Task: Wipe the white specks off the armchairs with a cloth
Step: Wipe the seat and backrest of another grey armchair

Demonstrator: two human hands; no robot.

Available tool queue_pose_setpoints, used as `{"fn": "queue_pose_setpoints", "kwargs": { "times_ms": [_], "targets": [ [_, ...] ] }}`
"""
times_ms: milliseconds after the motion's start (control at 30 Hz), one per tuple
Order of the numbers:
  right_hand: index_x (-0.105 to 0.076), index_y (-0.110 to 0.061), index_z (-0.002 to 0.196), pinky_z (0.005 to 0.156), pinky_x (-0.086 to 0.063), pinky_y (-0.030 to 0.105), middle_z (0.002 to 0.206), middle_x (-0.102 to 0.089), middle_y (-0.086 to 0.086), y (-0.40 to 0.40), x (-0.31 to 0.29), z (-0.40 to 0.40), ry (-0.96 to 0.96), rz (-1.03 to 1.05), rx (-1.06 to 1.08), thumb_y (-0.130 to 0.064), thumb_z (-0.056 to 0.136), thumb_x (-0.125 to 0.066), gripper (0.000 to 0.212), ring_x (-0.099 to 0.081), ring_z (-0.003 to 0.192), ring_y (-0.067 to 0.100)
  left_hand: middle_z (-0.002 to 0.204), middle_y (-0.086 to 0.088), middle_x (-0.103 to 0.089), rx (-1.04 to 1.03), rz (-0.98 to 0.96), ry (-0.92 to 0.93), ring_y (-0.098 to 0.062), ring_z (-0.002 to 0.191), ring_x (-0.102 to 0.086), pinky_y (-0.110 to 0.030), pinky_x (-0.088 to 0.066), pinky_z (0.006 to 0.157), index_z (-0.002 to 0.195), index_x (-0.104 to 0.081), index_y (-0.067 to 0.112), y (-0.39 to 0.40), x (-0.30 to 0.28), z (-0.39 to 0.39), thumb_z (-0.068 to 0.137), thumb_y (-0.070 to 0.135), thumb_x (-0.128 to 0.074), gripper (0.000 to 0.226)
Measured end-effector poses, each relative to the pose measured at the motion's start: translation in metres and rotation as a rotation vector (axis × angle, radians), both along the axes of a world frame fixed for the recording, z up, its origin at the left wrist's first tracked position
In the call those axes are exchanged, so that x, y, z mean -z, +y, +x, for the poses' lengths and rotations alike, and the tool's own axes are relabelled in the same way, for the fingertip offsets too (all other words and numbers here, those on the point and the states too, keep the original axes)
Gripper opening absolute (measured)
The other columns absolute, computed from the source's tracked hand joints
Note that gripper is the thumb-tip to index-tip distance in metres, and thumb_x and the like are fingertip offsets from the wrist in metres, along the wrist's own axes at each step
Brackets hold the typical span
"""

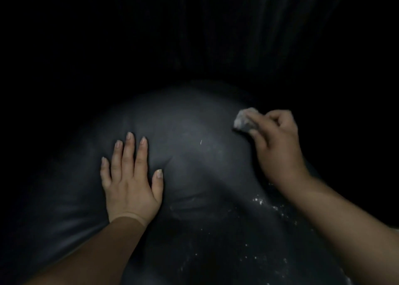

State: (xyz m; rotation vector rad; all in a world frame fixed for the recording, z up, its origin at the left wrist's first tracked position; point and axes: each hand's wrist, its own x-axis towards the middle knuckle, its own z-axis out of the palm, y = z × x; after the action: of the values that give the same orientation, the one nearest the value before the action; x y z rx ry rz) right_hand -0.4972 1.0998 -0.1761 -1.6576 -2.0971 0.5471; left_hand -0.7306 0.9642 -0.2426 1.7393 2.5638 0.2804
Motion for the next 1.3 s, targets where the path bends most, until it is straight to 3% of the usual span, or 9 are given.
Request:
{"fn": "queue_pose_setpoints", "kwargs": {
  "times_ms": [200,300,467,667,767,867,1000,1167,1300],
  "targets": [
    [-0.062,-0.035,0.118,0.087,-0.026,0.004,0.104,-0.038,-0.007,-0.072,0.002,0.002,0.057,-0.081,-0.092,-0.01,0.086,-0.063,0.041,-0.039,0.094,0.006,0.159,-0.012,-0.021,-0.003,0.002,-0.006,-0.031,0.146,-0.016,-0.048,-0.001,0.117,0.15,-0.027,0.014,-0.001,-0.003,0.002,0.089,0.045,-0.031,0.068],
    [-0.059,-0.04,0.118,0.086,-0.031,0.011,0.102,-0.038,-0.01,-0.07,-0.004,0.011,0.072,-0.061,-0.171,-0.014,0.084,-0.061,0.042,-0.042,0.094,0.01,0.159,-0.012,-0.021,-0.008,0.009,-0.011,-0.031,0.146,-0.016,-0.05,-0.003,0.116,0.15,-0.028,0.014,0.0,-0.003,0.002,0.089,0.044,-0.031,0.068],
    [-0.061,-0.03,0.126,0.091,-0.032,0.02,0.107,-0.035,-0.006,-0.014,-0.006,0.027,0.002,-0.09,0.129,-0.009,0.088,-0.061,0.043,-0.042,0.104,0.017,0.158,-0.012,-0.021,-0.008,0.003,-0.009,-0.032,0.146,-0.016,-0.052,-0.005,0.116,0.15,-0.028,0.012,0.0,-0.002,0.004,0.089,0.044,-0.03,0.069],
    [-0.048,-0.052,0.129,0.095,-0.03,0.018,0.106,-0.035,-0.018,-0.076,-0.01,0.029,0.087,-0.198,0.042,-0.045,0.091,-0.043,0.04,-0.038,0.105,0.005,0.158,-0.014,-0.022,-0.008,0.012,-0.013,-0.033,0.145,-0.017,-0.054,-0.007,0.116,0.15,-0.028,0.012,0.0,-0.003,0.005,0.089,0.044,-0.03,0.069],
    [-0.032,-0.058,0.136,0.096,-0.039,0.029,0.103,-0.043,-0.023,-0.076,-0.02,0.032,0.098,-0.198,-0.002,-0.024,0.091,-0.057,0.062,-0.046,0.102,0.004,0.158,-0.013,-0.021,-0.006,0.018,-0.012,-0.033,0.145,-0.016,-0.054,-0.007,0.116,0.15,-0.027,0.013,0.0,-0.001,0.005,0.089,0.044,-0.031,0.069],
    [-0.018,-0.06,0.14,0.088,-0.041,0.019,0.101,-0.054,-0.024,-0.073,-0.029,0.033,0.128,-0.248,0.069,-0.023,0.08,-0.072,0.089,-0.053,0.098,-0.004,0.159,-0.012,-0.019,-0.005,0.017,-0.014,-0.032,0.146,-0.014,-0.053,-0.005,0.116,0.151,-0.025,0.014,0.0,0.0,0.005,0.089,0.044,-0.031,0.069],
    [-0.061,-0.042,0.115,0.085,-0.037,0.003,0.097,-0.058,-0.024,-0.069,-0.034,0.034,0.053,-0.235,0.094,-0.029,0.071,-0.08,0.049,-0.057,0.097,-0.002,0.159,-0.012,-0.019,-0.003,0.025,-0.009,-0.031,0.146,-0.014,-0.052,-0.005,0.116,0.151,-0.025,0.015,-0.001,0.001,0.004,0.089,0.044,-0.032,0.068],
    [-0.071,-0.042,0.093,0.095,-0.044,0.037,0.098,-0.056,-0.024,-0.068,-0.043,0.029,0.001,-0.25,0.103,-0.05,0.079,-0.059,0.02,-0.053,0.101,0.003,0.159,-0.012,-0.02,-0.005,0.038,-0.002,-0.032,0.146,-0.016,-0.051,-0.005,0.116,0.151,-0.025,0.015,-0.002,0.001,0.003,0.089,0.044,-0.032,0.069],
    [-0.062,-0.042,0.1,0.085,-0.039,0.006,0.104,-0.05,-0.021,-0.065,-0.047,0.031,0.04,-0.315,0.124,-0.025,0.083,-0.07,0.025,-0.051,0.095,-0.008,0.159,-0.011,-0.02,-0.007,0.035,-0.007,-0.031,0.146,-0.015,-0.05,-0.003,0.116,0.151,-0.025,0.015,-0.002,0.0,0.004,0.089,0.045,-0.032,0.069]
  ]
}}
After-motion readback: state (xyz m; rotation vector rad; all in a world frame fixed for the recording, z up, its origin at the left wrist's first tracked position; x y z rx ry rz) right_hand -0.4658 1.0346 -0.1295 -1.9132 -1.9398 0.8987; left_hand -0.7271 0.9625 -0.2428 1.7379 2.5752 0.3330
